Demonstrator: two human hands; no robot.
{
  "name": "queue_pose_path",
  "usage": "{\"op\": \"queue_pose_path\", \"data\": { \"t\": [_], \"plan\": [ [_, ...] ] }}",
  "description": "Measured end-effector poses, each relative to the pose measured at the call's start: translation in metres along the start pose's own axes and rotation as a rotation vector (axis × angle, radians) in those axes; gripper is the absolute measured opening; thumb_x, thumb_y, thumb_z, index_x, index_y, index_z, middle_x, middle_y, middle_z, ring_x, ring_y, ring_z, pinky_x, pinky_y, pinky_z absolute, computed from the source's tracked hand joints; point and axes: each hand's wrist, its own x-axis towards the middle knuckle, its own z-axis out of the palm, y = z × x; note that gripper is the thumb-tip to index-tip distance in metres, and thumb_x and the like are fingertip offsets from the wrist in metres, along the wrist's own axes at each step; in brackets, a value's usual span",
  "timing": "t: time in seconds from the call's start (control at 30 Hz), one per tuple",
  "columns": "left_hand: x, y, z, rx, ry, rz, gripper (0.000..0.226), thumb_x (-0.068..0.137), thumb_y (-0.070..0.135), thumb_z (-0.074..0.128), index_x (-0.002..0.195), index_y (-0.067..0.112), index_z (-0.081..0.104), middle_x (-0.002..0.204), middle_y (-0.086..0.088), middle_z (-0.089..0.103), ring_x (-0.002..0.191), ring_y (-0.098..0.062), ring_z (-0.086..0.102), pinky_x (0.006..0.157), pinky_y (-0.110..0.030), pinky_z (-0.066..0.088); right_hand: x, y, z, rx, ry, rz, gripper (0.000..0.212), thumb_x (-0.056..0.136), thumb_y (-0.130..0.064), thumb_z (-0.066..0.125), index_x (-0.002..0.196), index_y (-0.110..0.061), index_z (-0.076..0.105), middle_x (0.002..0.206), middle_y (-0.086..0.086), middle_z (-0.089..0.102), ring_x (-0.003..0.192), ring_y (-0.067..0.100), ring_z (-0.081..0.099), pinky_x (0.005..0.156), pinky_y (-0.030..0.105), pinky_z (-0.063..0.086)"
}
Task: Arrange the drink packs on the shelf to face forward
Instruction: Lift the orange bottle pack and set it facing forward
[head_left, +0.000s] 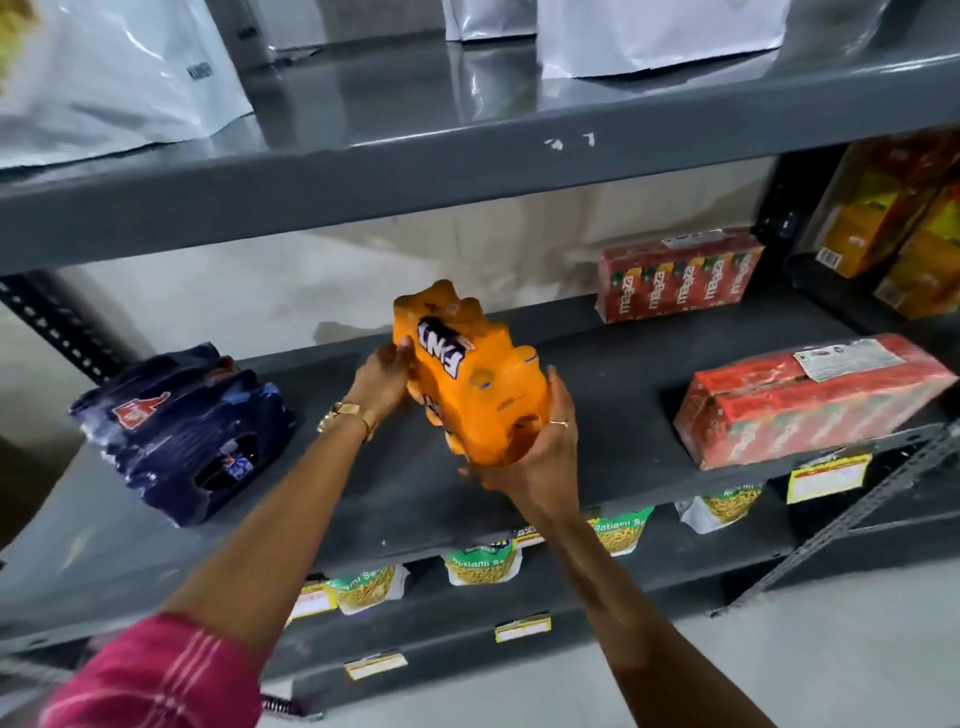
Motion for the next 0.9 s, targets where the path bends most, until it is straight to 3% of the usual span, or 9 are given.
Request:
{"op": "queue_pose_path", "data": {
  "t": [0.07,0.17,0.27,0.4,0.53,0.6,0.7,0.77,0.9],
  "plan": [
    [-0.008,0.015,-0.008,-0.096,-0.131,-0.122,0.075,0.086,0.076,0.031,0.121,0.016,0.059,0.114,-0.014,0.069,0.097,-0.033,0.07,0.076,-0.049,0.061,0.001,-0.001,0.003,0.04,-0.003,0.082,0.15,0.025,-0.058,0.09,0.146,-0.04,0.003,0.148,0.004,0.041,0.135,0.03,0.042,0.102,0.058,0.046],
    [-0.017,0.049,-0.006,-0.146,-0.262,-0.205,0.073,0.082,0.072,0.046,0.129,0.016,0.051,0.119,-0.015,0.062,0.1,-0.037,0.065,0.067,-0.045,0.061,-0.009,-0.008,0.01,0.023,0.049,0.158,0.138,0.024,-0.056,0.089,0.143,-0.027,0.024,0.139,0.005,0.051,0.126,0.03,0.05,0.1,0.054,0.048],
    [-0.012,0.074,-0.001,0.049,-0.337,-0.16,0.059,0.078,0.064,0.062,0.114,0.018,0.055,0.099,-0.005,0.065,0.087,-0.028,0.065,0.079,-0.047,0.057,-0.05,-0.012,0.03,0.002,0.094,0.088,0.117,0.037,-0.04,0.089,0.138,-0.02,0.035,0.137,0.002,0.051,0.123,0.026,0.051,0.106,0.042,0.044],
    [0.184,-0.03,-0.019,0.382,-0.36,-0.113,0.096,0.041,0.093,0.061,0.125,0.048,0.049,0.116,0.02,0.064,0.089,-0.005,0.065,0.074,-0.031,0.057,-0.093,-0.019,0.047,0.134,-0.047,-0.036,0.09,0.055,-0.033,0.086,0.132,-0.025,0.04,0.134,-0.003,0.044,0.121,0.01,0.044,0.105,0.015,0.033],
    [0.011,0.061,-0.008,0.678,-0.301,0.217,0.086,0.064,0.076,0.066,0.137,0.036,0.043,0.122,0.013,0.054,0.109,-0.014,0.055,0.095,-0.039,0.048,-0.064,0.002,0.013,0.24,0.196,0.13,0.115,0.056,-0.022,0.089,0.148,-0.019,0.02,0.151,0.001,0.03,0.137,0.02,0.034,0.113,0.038,0.035],
    [-0.048,0.075,0.002,0.568,-0.082,0.319,0.094,0.065,0.079,0.06,0.141,0.029,0.039,0.143,0.0,0.048,0.129,-0.025,0.046,0.107,-0.046,0.04,-0.033,0.015,-0.008,0.165,0.142,0.221,0.122,0.053,-0.027,0.092,0.149,-0.02,0.017,0.152,0.007,0.031,0.138,0.027,0.037,0.112,0.051,0.038],
    [-0.071,0.017,0.013,0.126,0.261,0.325,0.112,0.06,0.069,0.075,0.148,0.026,0.021,0.158,-0.006,0.023,0.142,-0.026,0.028,0.112,-0.044,0.031,0.004,0.027,-0.025,0.097,-0.019,0.166,0.098,0.058,-0.024,0.09,0.139,-0.016,0.035,0.132,0.014,0.057,0.117,0.03,0.059,0.096,0.05,0.052],
    [-0.083,-0.018,0.021,-0.152,0.257,0.147,0.123,0.053,0.053,0.088,0.148,0.022,0.018,0.153,-0.007,0.033,0.137,-0.027,0.038,0.108,-0.042,0.04,0.015,0.025,-0.033,0.042,-0.054,0.175,0.076,0.066,-0.015,0.086,0.13,-0.005,0.045,0.123,0.02,0.062,0.11,0.033,0.062,0.089,0.039,0.051],
    [-0.1,-0.05,0.036,-0.069,0.143,0.027,0.095,0.051,0.022,0.095,0.126,0.016,0.036,0.12,-0.005,0.057,0.112,-0.026,0.058,0.086,-0.034,0.051,0.022,0.036,-0.048,-0.05,-0.14,0.107,0.057,0.077,-0.021,0.078,0.124,-0.003,0.052,0.12,0.02,0.064,0.107,0.03,0.061,0.081,0.03,0.044]
  ]
}}
